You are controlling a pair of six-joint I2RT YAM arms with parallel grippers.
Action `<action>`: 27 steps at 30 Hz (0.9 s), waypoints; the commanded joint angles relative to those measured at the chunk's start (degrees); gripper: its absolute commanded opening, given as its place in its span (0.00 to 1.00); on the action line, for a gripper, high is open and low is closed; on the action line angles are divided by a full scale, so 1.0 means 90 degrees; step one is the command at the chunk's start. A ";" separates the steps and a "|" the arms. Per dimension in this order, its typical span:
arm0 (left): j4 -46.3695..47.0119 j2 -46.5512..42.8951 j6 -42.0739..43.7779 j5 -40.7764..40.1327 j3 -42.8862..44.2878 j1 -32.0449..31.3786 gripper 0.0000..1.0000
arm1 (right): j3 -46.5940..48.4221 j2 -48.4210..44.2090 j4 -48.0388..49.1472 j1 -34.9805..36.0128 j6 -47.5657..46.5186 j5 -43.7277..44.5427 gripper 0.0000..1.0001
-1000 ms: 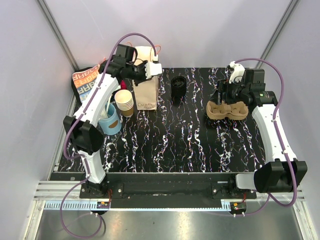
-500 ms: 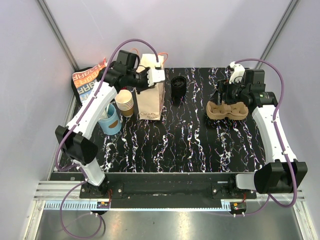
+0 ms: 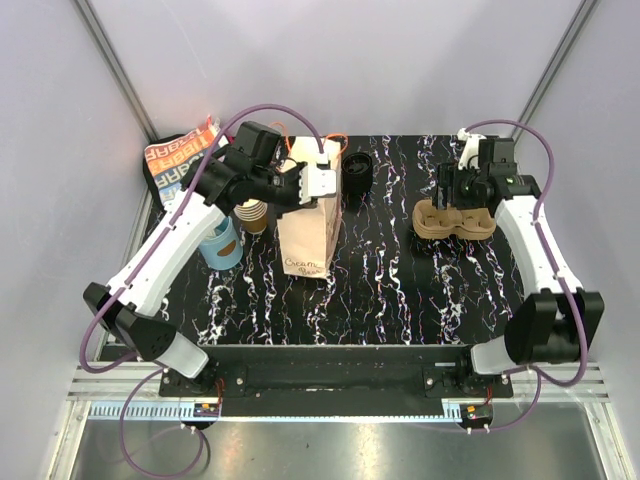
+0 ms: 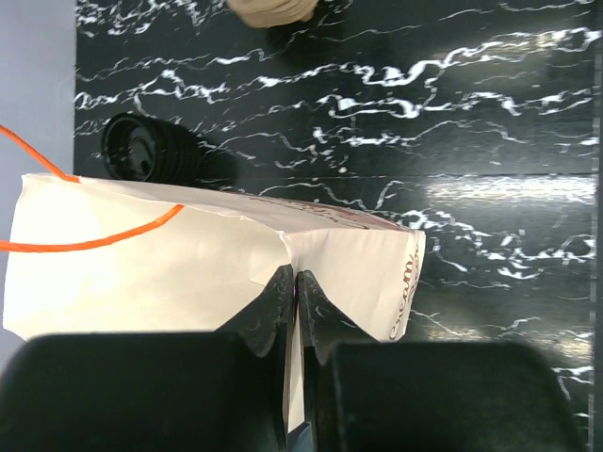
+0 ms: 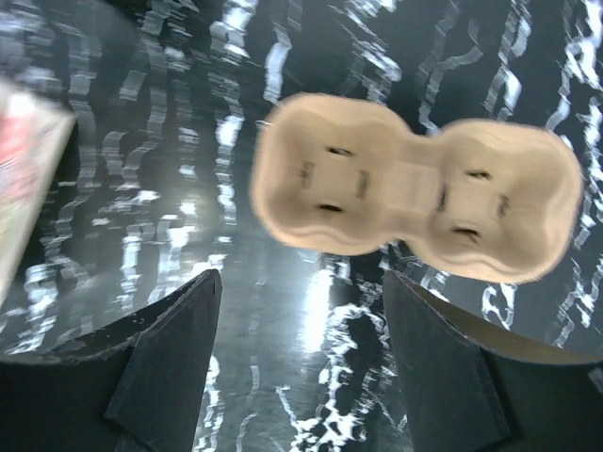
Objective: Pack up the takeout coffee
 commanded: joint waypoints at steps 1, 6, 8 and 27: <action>-0.0089 -0.0411 -0.0327 -0.0131 -0.0204 -0.0215 0.06 | 0.0125 0.0368 0.0024 0.0012 -0.0138 0.1064 0.76; 0.0008 -0.0596 -0.0445 -0.0560 -0.0566 -0.0518 0.08 | 0.0261 0.0905 0.0043 0.0002 -0.0177 0.1493 0.77; 0.0028 -0.0665 -0.0484 -0.0726 -0.0781 -0.0606 0.12 | 0.0320 0.1052 0.0034 -0.0008 -0.0187 0.1621 0.77; 0.0048 -0.1212 -0.1099 -0.1429 -0.0284 -0.0723 0.54 | 0.0779 0.2439 0.0239 -0.0086 -0.0236 0.1884 0.73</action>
